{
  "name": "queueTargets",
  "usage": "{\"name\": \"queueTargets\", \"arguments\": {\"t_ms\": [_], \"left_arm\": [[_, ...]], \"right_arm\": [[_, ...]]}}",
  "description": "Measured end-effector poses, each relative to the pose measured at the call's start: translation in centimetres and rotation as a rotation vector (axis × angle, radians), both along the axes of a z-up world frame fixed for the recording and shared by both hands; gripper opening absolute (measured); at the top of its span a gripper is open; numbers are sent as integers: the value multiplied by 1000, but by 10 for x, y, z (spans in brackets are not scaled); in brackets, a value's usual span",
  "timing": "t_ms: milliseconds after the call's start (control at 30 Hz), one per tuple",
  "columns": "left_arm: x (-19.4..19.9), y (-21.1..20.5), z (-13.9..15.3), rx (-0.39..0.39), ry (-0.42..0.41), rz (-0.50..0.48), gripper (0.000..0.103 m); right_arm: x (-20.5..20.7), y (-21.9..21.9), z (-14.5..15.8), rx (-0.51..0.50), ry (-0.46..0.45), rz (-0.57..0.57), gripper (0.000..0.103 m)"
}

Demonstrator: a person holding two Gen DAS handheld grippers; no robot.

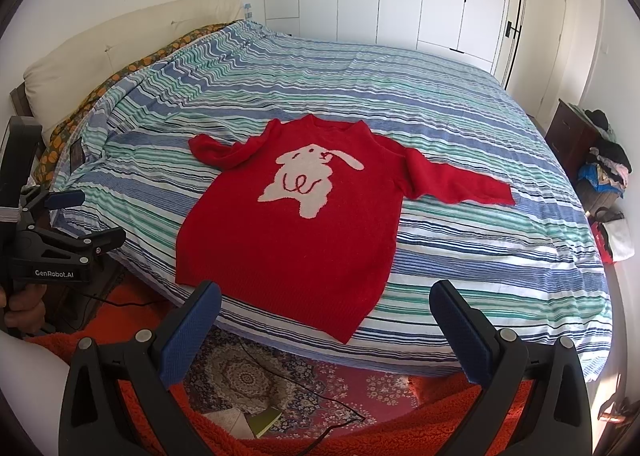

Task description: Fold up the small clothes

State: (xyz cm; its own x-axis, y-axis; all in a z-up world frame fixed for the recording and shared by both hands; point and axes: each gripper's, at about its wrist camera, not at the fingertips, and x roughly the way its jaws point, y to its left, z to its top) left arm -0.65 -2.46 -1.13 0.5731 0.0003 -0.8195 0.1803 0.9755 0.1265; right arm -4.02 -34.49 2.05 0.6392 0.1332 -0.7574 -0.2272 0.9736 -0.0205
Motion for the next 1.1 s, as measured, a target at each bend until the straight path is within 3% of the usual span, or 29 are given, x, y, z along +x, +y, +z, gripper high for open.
{"name": "queueTargets", "arguments": {"t_ms": [433, 567, 1100], "left_arm": [[0, -1, 0, -8, 17, -7, 102], [-3, -6, 0, 7, 17, -26, 102], [-1, -7, 0, 21, 21, -28, 102]], "right_arm": [[7, 0, -2, -155, 115, -131, 103], [5, 1, 0, -226, 101, -133, 103], [13, 7, -6, -285, 107, -133, 103]]}}
